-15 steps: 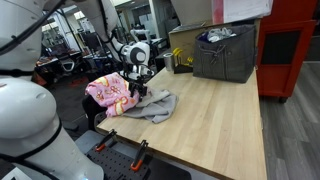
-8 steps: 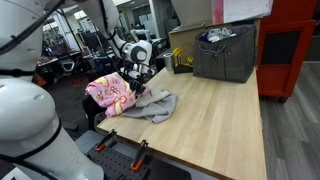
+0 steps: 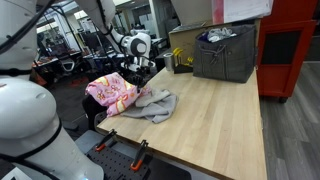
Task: Move the pink blanket from chair onto the table
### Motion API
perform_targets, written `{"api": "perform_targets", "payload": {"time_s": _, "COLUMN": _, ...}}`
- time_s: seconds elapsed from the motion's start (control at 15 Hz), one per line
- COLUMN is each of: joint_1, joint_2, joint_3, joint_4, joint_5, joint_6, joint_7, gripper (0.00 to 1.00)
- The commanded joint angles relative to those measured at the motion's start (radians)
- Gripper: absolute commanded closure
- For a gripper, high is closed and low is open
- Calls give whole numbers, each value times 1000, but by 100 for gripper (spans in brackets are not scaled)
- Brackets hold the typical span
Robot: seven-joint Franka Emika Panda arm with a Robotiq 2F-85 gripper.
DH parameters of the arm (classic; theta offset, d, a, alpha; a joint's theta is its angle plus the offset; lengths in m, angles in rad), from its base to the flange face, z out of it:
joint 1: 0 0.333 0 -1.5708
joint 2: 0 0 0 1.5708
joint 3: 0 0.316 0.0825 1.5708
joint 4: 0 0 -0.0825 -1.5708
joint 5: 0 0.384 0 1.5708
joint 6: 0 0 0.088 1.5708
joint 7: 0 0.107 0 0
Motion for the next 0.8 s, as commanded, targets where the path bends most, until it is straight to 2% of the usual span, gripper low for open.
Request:
{"api": "perform_targets", "payload": {"time_s": 0.0, "joint_1": 27, "joint_2": -110, "joint_3": -95, "joint_4": -32, "joint_5": -138, "joint_6": 7, "joint_7": 125, "gripper": 98}}
{"api": "perform_targets", "payload": {"time_s": 0.73, "joint_1": 13, "joint_2": -152, "joint_3": -312, "joint_4": 6, "joint_5": -608, "joint_6": 57, "joint_7": 418, "gripper": 98}}
